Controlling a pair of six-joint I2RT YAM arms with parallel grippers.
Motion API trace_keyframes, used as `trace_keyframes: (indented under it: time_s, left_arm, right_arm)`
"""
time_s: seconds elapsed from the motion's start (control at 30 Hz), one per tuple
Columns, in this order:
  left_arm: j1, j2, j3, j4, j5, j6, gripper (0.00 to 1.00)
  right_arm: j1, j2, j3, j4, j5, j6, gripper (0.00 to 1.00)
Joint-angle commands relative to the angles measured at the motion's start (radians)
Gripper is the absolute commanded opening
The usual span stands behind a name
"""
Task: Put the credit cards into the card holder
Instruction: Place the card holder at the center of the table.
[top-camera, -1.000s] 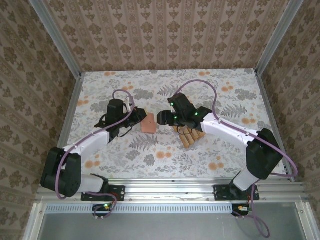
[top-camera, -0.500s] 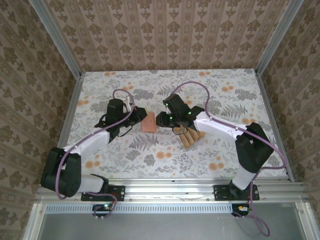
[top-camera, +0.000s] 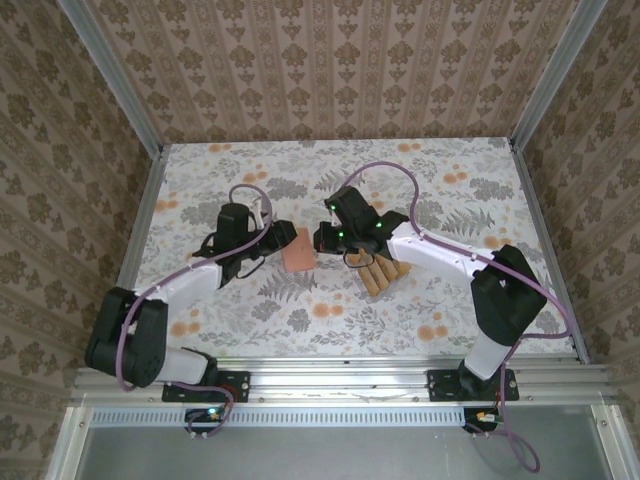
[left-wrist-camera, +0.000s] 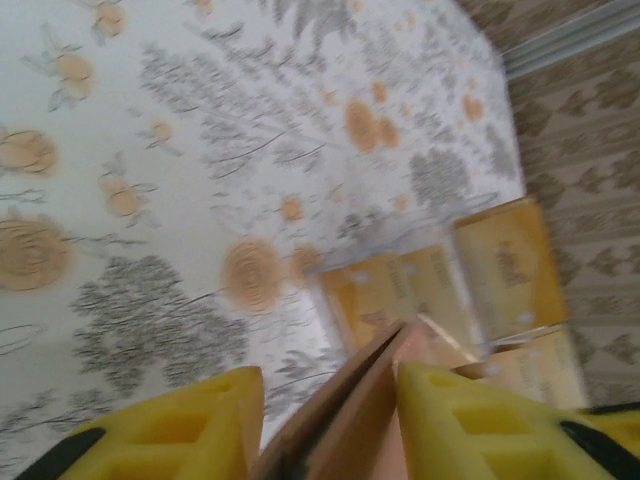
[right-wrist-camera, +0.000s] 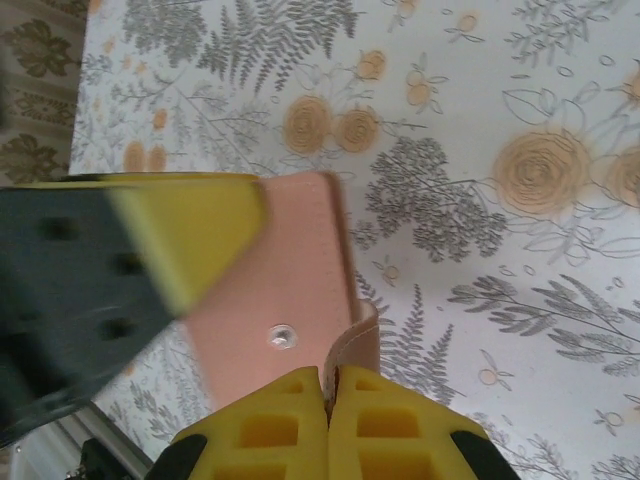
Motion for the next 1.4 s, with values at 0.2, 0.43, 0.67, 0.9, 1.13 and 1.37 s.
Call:
trace_keyframes:
  time_s: [0.2,0.43,0.67,0.9,1.13,1.37]
  left_arm:
    - [0.059,0.118,-0.044,0.103,-0.007,0.047,0.54]
    - [0.091,0.147,-0.052,0.102,-0.023,0.04,0.56]
    - [0.115,0.112,-0.055,-0.031,-0.111,0.049,0.57]
    - [0.134,-0.039,-0.065,-0.224,-0.246,0.091,0.65]
    - [0.126,-0.133,-0.059,-0.33,-0.252,0.153,0.67]
    - [0.088,-0.154,-0.063,-0.385,-0.296,0.187,0.66]
  right_arm:
    - [0.083,0.01,0.093,-0.002,-0.038,0.039,0.0]
    - [0.099,0.059,0.128,-0.015,-0.021,0.044,0.0]
    - [0.099,0.112,0.101,0.013,-0.024,0.052,0.0]
    - [0.081,0.108,0.02,0.077,-0.049,0.039,0.0]
    - [0.047,0.055,-0.076,0.168,-0.101,0.024,0.0]
    - [0.014,-0.002,-0.159,0.214,-0.111,0.024,0.0]
